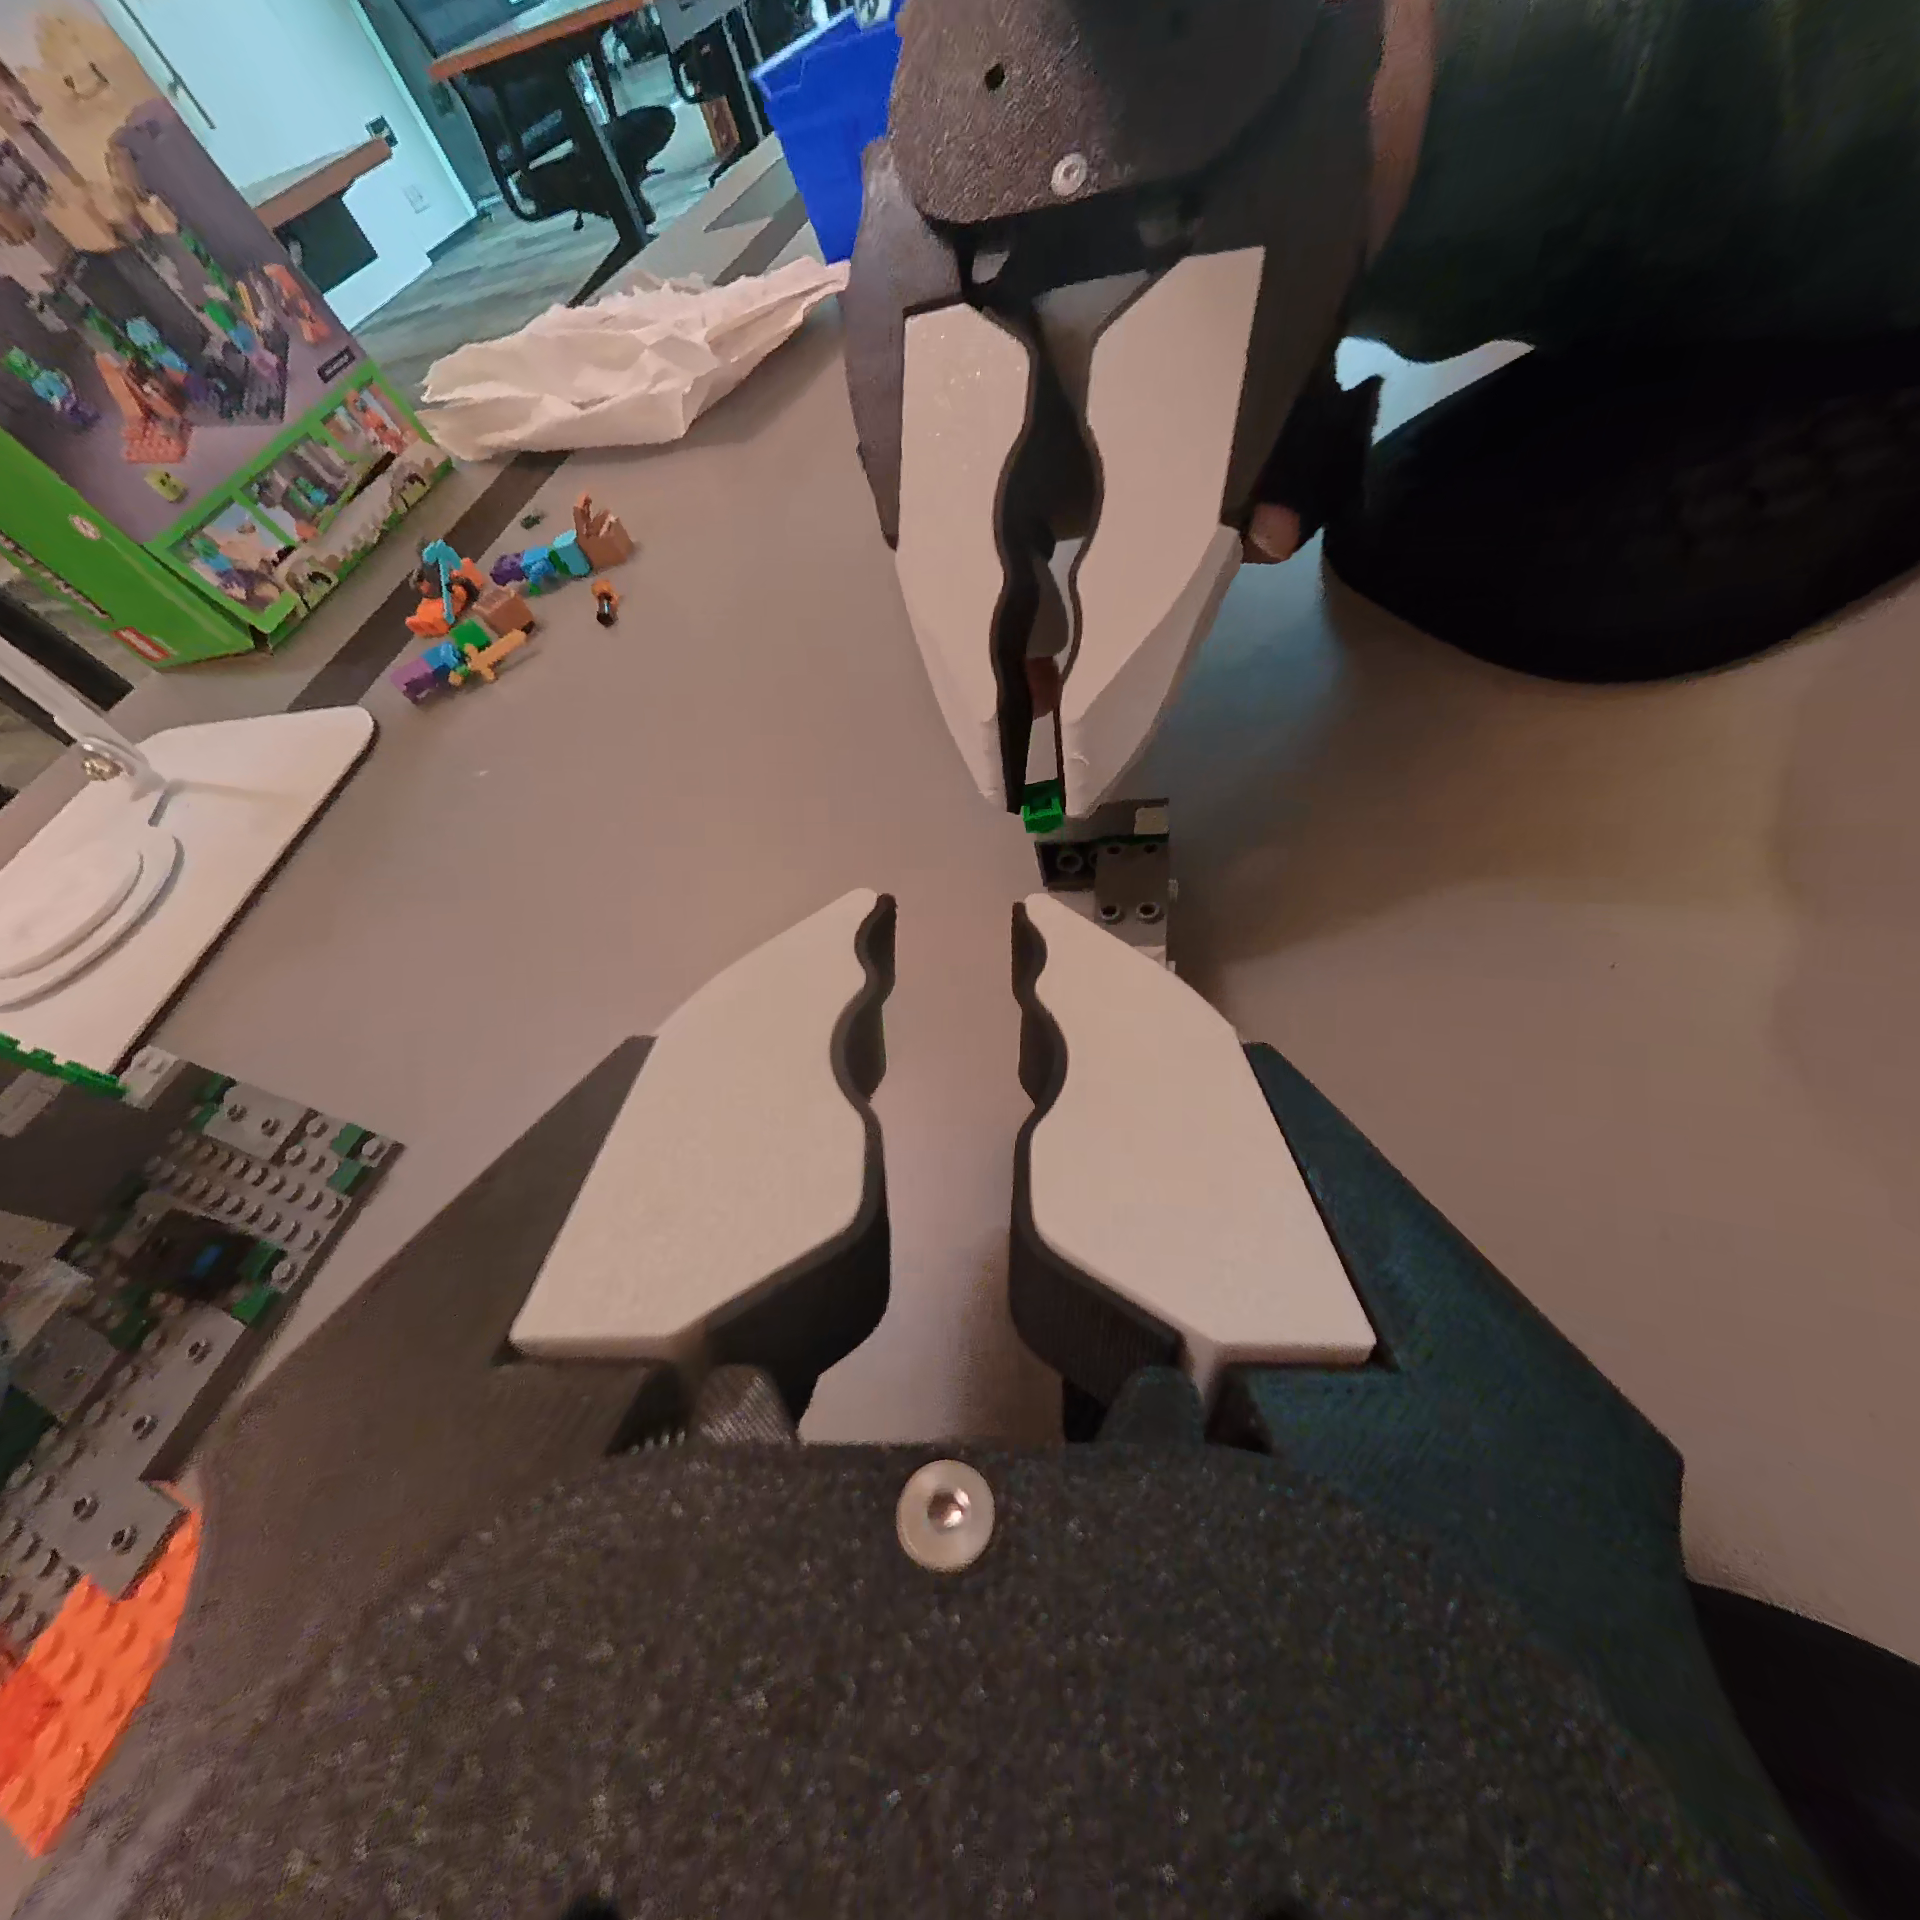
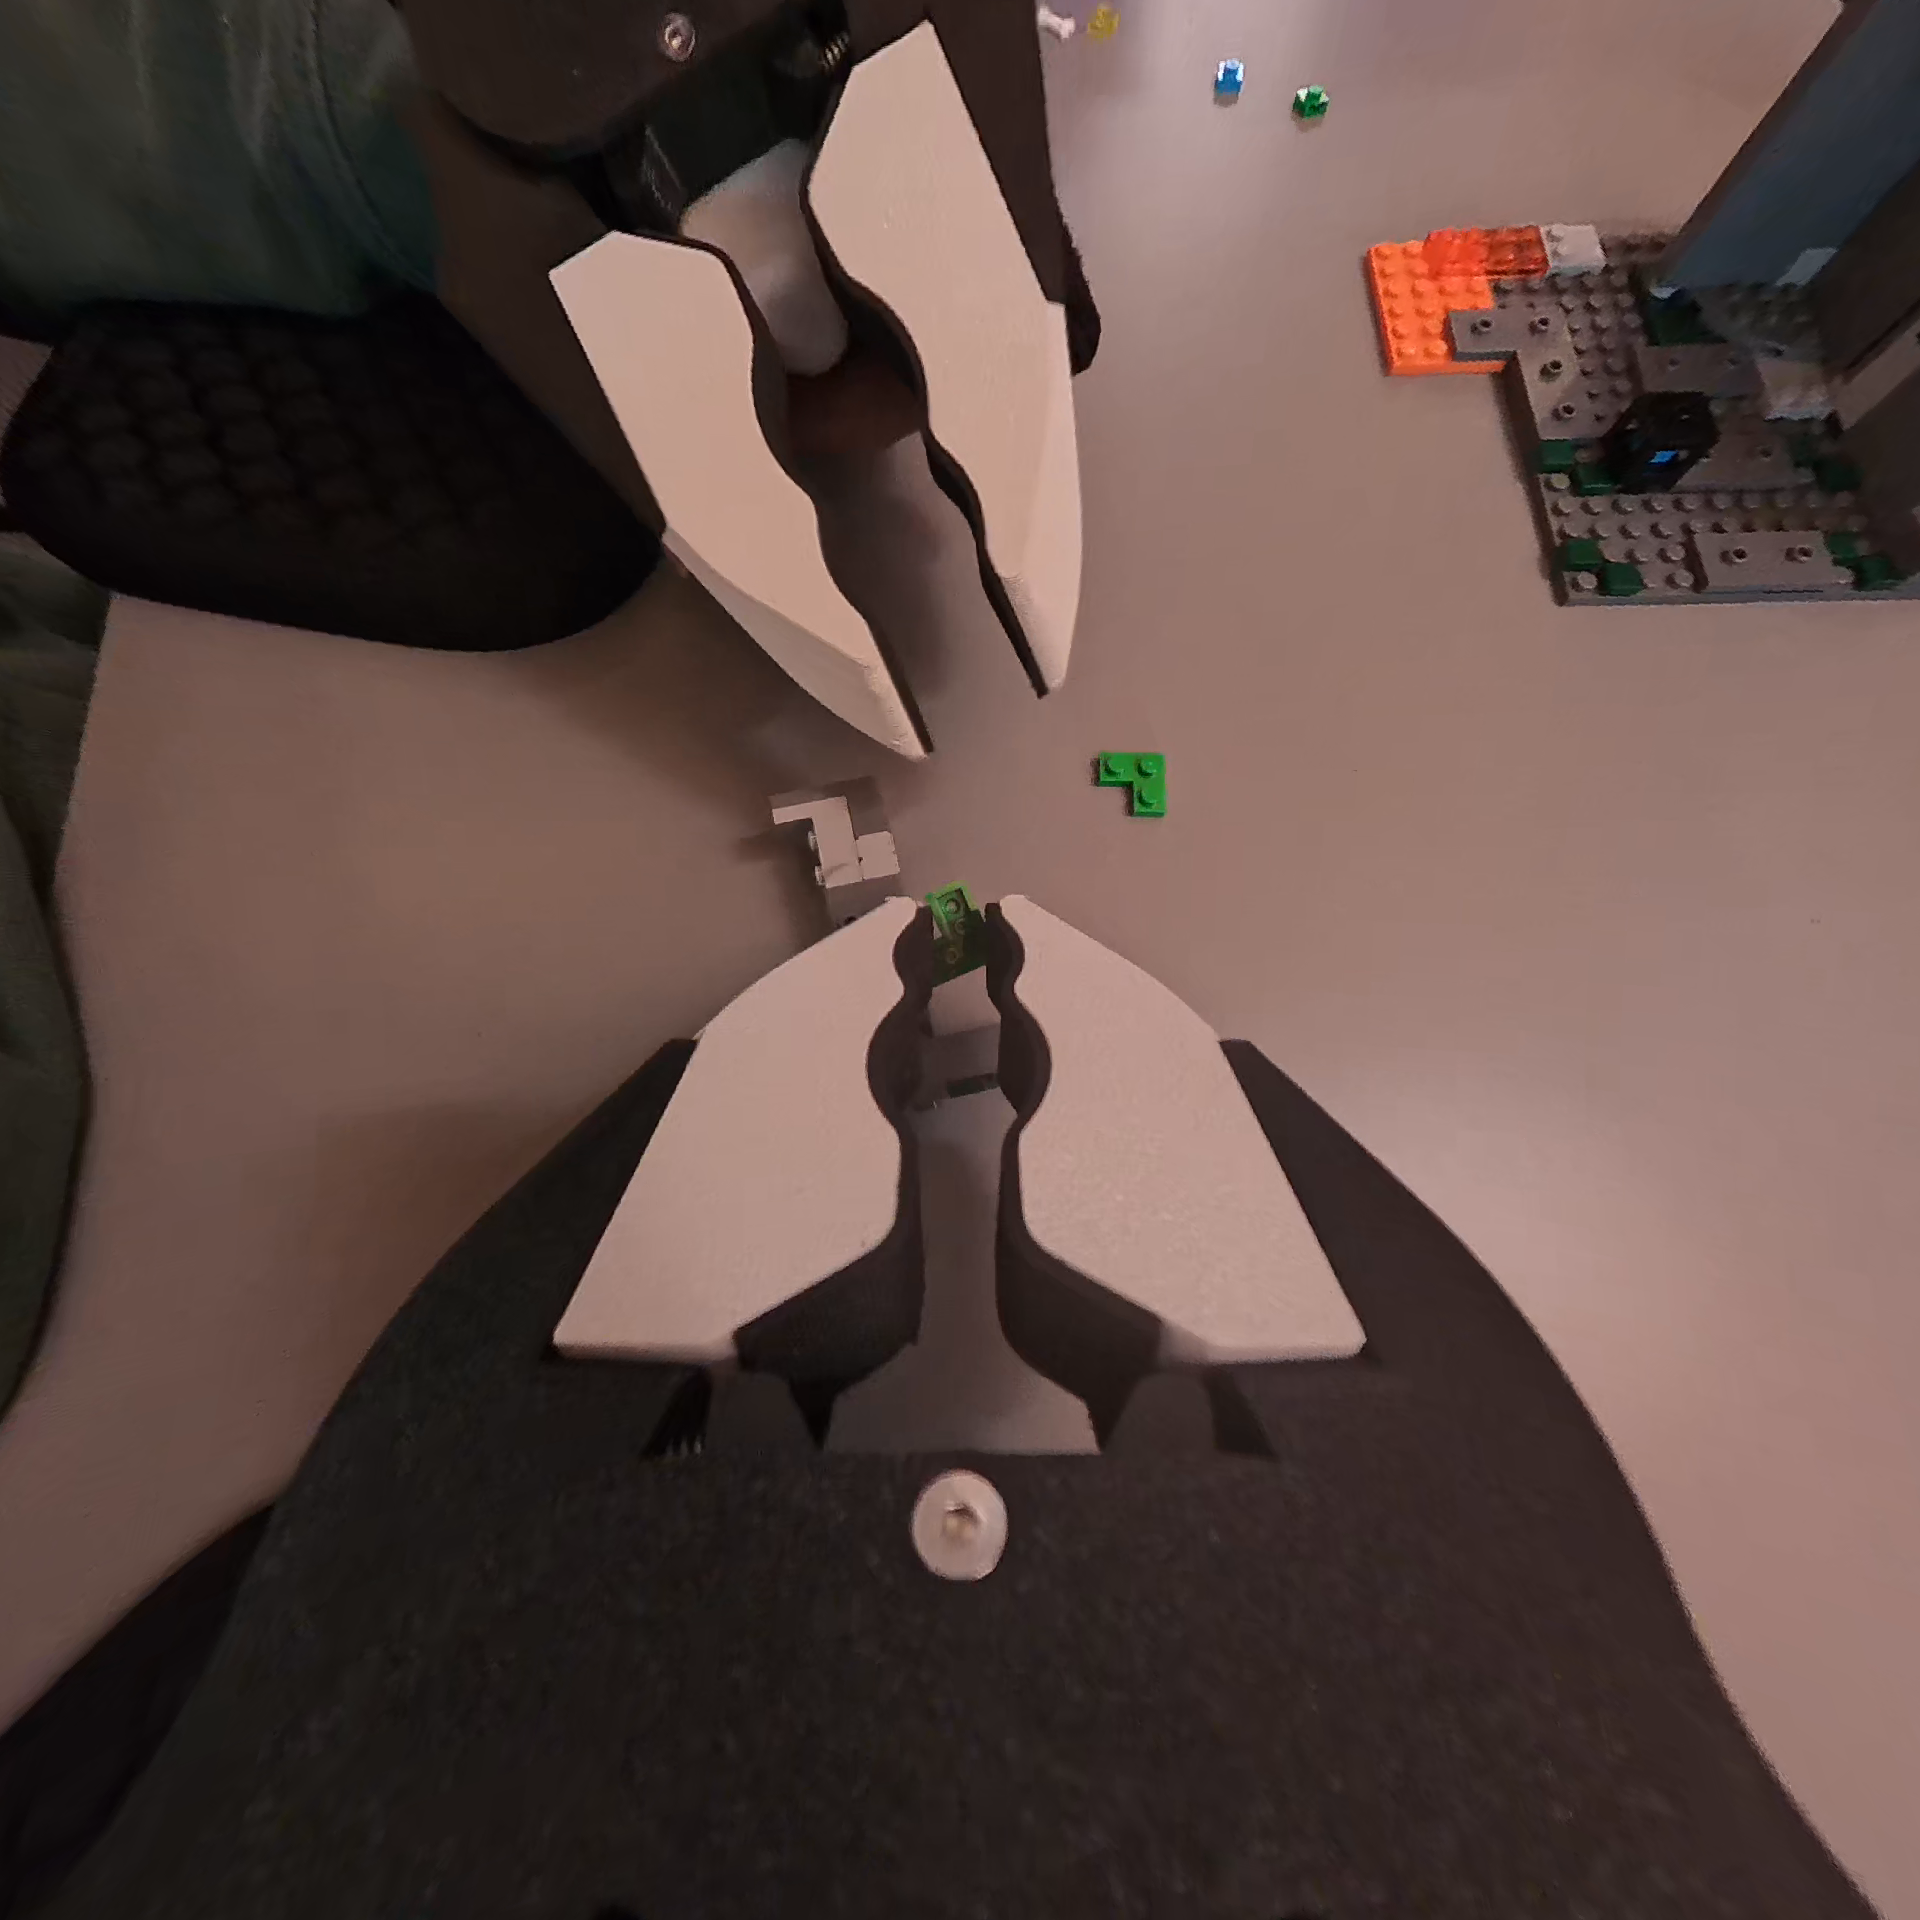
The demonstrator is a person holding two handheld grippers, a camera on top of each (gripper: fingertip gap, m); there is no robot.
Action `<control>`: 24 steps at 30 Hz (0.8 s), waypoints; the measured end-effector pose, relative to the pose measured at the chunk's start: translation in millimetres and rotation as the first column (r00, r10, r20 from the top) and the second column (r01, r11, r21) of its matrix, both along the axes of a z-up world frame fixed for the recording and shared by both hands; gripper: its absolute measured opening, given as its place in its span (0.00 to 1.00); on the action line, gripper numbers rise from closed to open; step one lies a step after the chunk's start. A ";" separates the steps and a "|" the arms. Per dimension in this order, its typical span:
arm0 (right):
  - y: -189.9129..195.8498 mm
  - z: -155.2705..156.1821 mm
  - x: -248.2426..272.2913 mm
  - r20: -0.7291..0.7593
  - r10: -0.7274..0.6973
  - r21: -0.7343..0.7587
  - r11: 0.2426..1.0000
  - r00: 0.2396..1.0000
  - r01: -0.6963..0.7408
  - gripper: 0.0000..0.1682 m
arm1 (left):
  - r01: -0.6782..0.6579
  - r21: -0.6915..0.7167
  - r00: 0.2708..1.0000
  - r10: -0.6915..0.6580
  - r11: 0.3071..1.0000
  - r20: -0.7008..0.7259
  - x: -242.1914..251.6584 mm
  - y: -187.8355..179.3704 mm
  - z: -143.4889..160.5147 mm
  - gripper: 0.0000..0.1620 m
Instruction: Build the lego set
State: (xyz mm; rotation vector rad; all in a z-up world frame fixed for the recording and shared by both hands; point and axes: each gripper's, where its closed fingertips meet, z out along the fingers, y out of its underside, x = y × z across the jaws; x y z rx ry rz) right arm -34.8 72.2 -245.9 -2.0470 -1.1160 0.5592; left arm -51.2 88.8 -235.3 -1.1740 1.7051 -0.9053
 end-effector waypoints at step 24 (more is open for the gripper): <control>-0.4 96.4 -13.1 -0.815 -0.101 -0.224 0.963 0.571 -0.149 0.05 | -0.098 0.292 0.970 0.025 0.951 0.241 5.2 -14.4 51.2 0.14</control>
